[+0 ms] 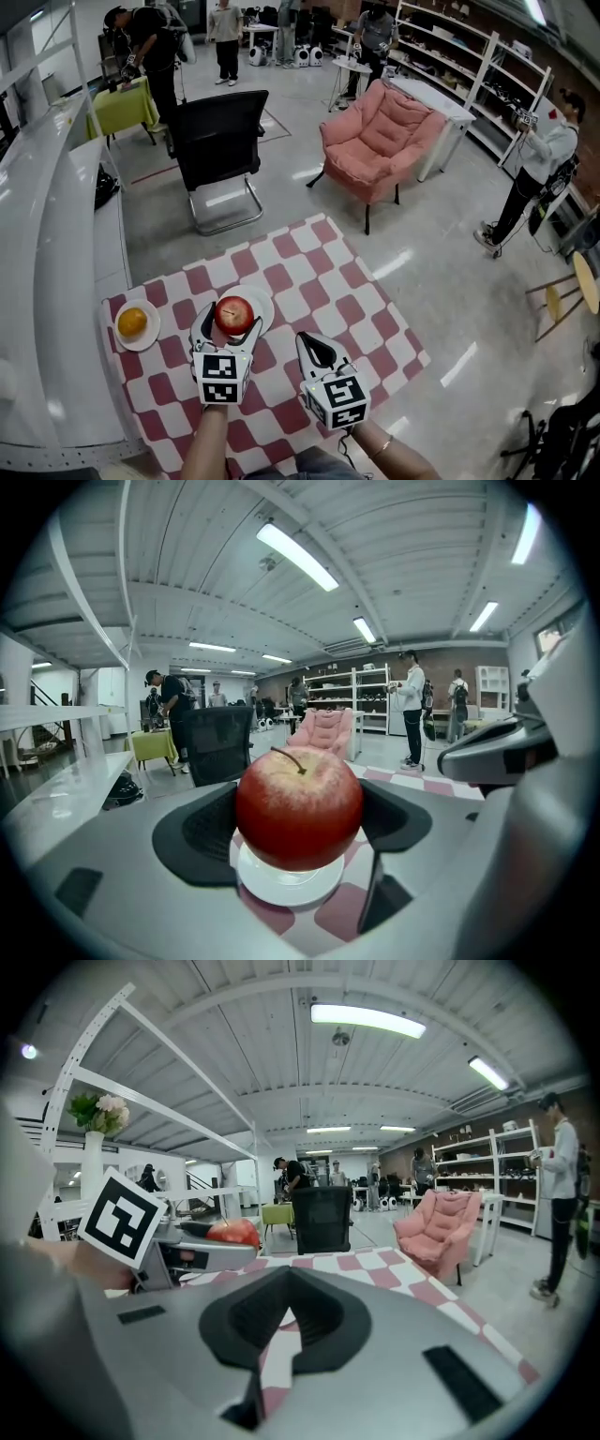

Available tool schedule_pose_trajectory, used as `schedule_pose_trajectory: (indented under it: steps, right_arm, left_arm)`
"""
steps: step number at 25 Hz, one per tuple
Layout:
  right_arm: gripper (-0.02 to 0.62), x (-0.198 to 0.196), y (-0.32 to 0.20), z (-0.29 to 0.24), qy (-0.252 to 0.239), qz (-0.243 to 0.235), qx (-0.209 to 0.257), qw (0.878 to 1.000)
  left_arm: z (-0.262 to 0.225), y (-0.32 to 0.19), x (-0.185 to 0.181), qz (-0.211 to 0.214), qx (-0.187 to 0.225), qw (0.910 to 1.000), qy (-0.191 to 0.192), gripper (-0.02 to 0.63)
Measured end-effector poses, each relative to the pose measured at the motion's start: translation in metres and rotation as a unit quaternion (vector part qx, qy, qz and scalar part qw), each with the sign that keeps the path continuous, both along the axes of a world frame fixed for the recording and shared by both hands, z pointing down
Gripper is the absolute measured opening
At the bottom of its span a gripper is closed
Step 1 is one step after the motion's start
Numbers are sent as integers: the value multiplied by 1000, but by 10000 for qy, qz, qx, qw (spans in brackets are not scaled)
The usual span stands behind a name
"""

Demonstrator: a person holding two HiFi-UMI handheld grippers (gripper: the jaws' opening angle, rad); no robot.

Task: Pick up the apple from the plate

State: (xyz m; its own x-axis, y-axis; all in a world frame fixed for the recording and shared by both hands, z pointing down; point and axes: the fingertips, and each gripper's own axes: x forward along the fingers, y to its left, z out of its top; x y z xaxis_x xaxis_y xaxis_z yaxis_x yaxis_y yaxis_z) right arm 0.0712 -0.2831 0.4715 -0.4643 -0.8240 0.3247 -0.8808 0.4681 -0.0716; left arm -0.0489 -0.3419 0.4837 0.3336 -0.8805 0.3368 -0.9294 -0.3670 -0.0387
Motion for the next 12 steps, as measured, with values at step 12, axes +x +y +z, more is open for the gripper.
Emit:
schedule_pose_trajectory:
  steps: [12]
  right_arm:
    - [9, -5, 28, -31, -56, 125, 335, 9993]
  left_arm:
    - [-37, 39, -4, 116, 282, 9995, 47, 407]
